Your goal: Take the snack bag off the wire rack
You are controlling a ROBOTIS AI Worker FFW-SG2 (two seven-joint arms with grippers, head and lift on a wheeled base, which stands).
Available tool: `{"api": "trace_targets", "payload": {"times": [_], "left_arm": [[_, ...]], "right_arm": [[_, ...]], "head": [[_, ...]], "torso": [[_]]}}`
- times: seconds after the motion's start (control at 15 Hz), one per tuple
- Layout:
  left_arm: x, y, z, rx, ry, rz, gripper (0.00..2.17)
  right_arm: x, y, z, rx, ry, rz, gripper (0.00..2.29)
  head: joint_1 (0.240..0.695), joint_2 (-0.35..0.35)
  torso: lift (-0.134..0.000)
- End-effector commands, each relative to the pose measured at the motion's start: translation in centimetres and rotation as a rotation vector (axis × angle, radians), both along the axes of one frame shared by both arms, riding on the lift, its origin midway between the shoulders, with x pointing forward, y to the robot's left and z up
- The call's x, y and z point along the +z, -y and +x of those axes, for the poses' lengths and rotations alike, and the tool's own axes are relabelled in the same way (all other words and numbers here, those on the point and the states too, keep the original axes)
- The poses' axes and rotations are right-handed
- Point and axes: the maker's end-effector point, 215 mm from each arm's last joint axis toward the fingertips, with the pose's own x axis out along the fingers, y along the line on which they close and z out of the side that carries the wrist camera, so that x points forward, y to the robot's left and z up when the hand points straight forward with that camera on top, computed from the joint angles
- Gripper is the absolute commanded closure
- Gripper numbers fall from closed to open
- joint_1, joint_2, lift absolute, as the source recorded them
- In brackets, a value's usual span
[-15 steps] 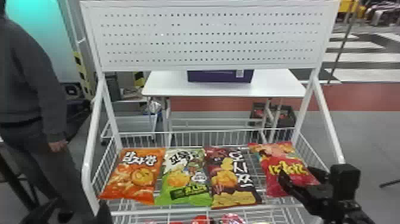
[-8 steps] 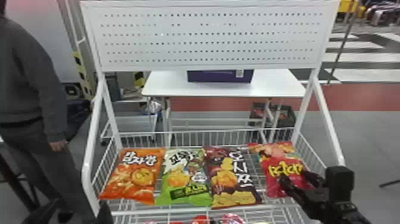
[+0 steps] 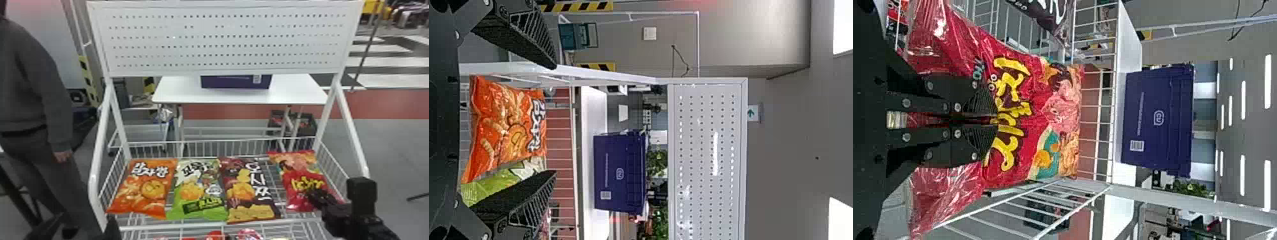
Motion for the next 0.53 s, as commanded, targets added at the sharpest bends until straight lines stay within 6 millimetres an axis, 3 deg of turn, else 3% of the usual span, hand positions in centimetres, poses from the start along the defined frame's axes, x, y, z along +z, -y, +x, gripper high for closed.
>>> {"api": "trace_targets", "payload": {"times": [0.0,0.47], "left_arm": [[-0.1,-0.1,0.1,0.002,0.001,-0.001,0.14],[-0.1,-0.1,0.5,0.001,0.005,-0.004,0.14]], "right_arm": [[1.1,-0.7,-0.2,0.010,0.020,0.011,2.08],[7.8,-3.3,-1.1,0.032,0.128,0.017,2.08]], "head": [[0.499,0.000],[0.499,0.000]], "torso": [[0.000],[0.000]]}}
